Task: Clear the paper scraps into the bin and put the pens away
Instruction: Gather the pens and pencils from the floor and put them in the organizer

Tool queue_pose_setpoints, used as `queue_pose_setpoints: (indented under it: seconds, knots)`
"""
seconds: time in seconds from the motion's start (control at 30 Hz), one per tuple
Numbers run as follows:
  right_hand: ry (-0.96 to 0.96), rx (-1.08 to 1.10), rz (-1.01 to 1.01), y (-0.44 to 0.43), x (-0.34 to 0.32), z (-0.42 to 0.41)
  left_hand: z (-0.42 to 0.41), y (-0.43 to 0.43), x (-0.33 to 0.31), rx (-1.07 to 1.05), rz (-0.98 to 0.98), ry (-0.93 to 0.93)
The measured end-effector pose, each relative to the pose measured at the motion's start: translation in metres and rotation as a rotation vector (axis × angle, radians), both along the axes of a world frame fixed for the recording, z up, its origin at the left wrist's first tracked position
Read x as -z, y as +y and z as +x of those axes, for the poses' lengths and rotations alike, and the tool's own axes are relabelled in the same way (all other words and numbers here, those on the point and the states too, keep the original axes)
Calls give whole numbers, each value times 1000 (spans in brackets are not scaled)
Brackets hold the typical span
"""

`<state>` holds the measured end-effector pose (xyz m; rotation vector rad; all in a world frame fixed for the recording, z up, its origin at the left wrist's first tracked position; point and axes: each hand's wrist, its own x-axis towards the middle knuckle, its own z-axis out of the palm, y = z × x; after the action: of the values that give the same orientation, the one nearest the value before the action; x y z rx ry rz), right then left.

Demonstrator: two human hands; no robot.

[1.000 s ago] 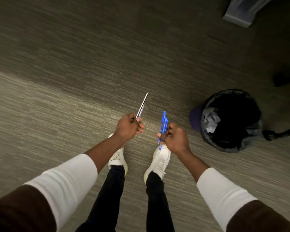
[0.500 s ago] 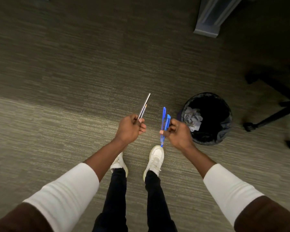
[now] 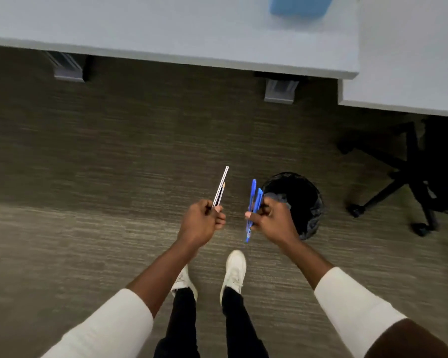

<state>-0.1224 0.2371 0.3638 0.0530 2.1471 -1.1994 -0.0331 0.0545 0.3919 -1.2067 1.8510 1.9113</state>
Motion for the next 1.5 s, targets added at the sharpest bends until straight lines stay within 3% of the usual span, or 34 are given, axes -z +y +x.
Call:
queue_pose_setpoints:
  seconds: [0.23, 0.77, 1.2, 1.5]
  knots:
    - [-19, 98, -117, 23, -58, 1, -2, 18, -60, 4, -23, 15]
    - [86, 135, -103, 57, -135, -15, -34, 23, -144, -41, -76, 77]
    - [91, 216, -157, -31, -183, -105, -118, -62, -169, -6, -113, 75]
    - [206, 191, 8, -107, -236, -187, -219, -160, -209, 155, -163, 145]
